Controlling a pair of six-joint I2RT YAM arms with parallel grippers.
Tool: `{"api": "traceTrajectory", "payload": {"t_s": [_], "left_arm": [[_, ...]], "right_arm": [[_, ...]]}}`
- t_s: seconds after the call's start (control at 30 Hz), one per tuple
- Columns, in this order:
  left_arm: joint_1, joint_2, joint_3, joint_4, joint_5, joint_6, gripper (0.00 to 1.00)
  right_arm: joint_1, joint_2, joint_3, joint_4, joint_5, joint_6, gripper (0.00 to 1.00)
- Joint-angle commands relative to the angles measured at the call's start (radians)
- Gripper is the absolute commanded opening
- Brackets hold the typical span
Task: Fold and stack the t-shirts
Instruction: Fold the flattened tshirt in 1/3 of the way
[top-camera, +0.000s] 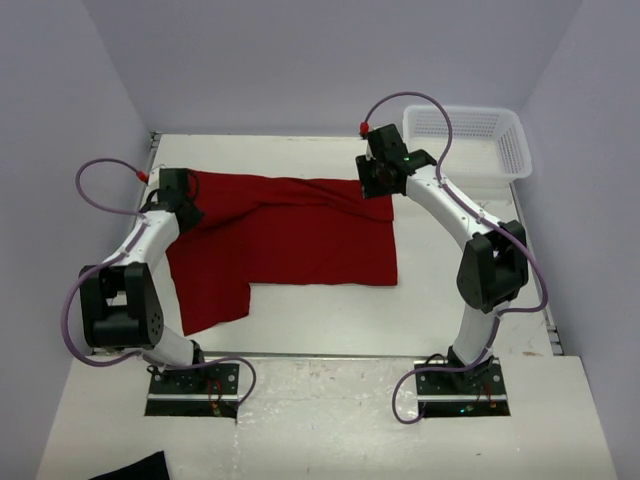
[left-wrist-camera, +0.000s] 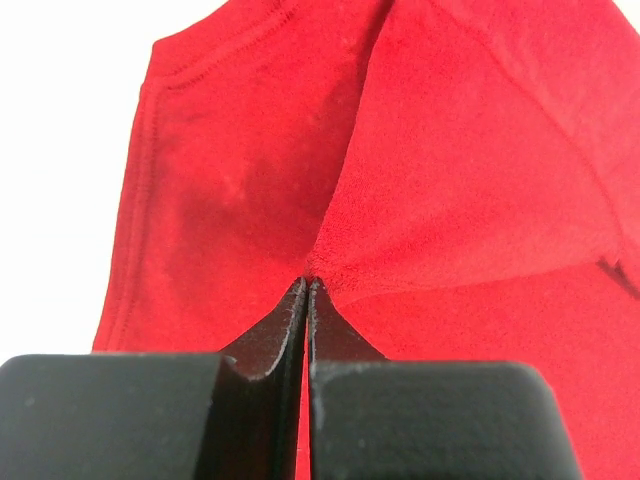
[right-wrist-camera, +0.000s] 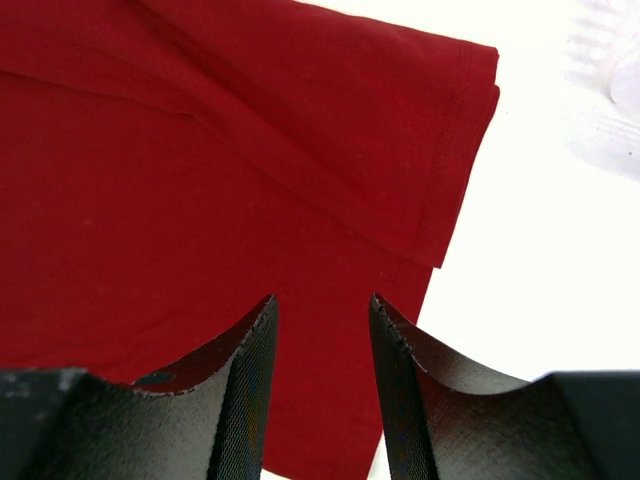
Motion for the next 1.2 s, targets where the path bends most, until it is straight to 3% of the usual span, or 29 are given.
{"api": "traceTrajectory", "payload": {"t_s": [0.0, 0.6, 1.17], "left_arm": [[0.014, -0.058, 0.012, -0.015, -0.068, -0.023, 0.0], [0.049, -0.018, -0.014, -0.017, -0.099, -0.02, 0.0], [0.068, 0.129, -0.079, 0.075, -0.067, -0.044, 0.02]], "right_arm": [[0.009, 0.002, 0.038, -0.005, 0.013, -0.009, 0.43], [0.019, 0.016, 0.046, -0.016, 0.02, -0.015, 0.43], [0.024, 0.022, 0.049, -0.013, 0.013, -0.02, 0.43]]}}
